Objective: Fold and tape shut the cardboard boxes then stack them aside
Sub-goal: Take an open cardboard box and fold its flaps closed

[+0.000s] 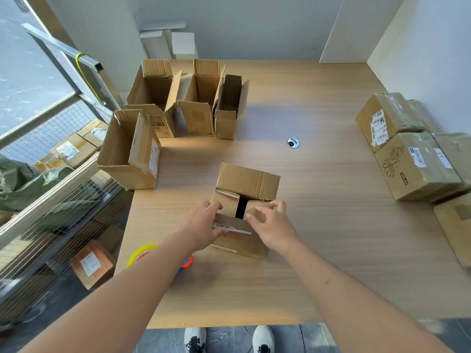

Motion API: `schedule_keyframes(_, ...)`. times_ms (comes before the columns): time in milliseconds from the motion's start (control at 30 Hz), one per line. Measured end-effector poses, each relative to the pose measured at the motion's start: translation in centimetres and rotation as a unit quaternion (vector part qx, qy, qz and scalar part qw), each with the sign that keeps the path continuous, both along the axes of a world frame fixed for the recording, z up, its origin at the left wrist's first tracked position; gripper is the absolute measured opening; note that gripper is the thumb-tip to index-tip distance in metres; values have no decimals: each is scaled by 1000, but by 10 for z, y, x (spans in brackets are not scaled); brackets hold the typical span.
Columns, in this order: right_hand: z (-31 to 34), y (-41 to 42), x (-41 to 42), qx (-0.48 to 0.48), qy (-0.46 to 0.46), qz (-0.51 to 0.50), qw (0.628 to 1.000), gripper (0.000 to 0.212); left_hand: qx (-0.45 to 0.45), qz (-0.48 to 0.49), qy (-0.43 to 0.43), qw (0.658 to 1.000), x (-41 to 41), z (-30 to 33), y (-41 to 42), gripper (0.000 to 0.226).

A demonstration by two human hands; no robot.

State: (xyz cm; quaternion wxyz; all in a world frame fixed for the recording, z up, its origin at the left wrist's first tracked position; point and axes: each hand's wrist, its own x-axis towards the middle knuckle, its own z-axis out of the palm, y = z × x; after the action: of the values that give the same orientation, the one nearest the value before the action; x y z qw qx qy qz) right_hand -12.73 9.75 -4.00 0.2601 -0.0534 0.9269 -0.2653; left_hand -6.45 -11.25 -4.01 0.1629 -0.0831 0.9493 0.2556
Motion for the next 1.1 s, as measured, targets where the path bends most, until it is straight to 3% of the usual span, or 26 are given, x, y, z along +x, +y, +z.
schedule_keyframes(100,-4,-1,1,10,43,-17,999,59,-33,35,15,999,-1,-8,6,74)
schedule_keyframes(233,-12,-2,1,1,40,-31,999,103,29,91,3,995,-3,-11,8,93)
schedule_keyframes(400,-11,-5,-11,-71,35,-36,996,142,63,142,-33,987,-2,-12,7,112)
schedule_keyframes(567,-6,-11,-11,-66,128,-10,990,154,57,185,-61,979,7,-7,19,125)
schedule_keyframes(667,-8,-10,-5,-25,152,18,988,134,59,203,-49,976,13,-4,22,135)
schedule_keyframes(767,-15,-6,7,28,166,79,983,65,56,220,-29,974,20,-5,23,138)
schedule_keyframes(800,-18,-6,14,36,157,85,983,52,54,217,-24,974,23,-5,23,137)
schedule_keyframes(867,-24,-7,28,46,148,83,985,46,56,197,-22,979,28,-7,20,127)
schedule_keyframes(967,-30,-18,46,60,155,78,983,47,67,174,-13,982,42,-10,9,87)
schedule_keyframes(1033,-35,-28,56,70,155,80,982,56,47,166,-4,985,55,-11,-3,63)
schedule_keyframes(1100,-41,-36,63,79,161,77,981,71,4,168,-9,986,71,-15,-17,56)
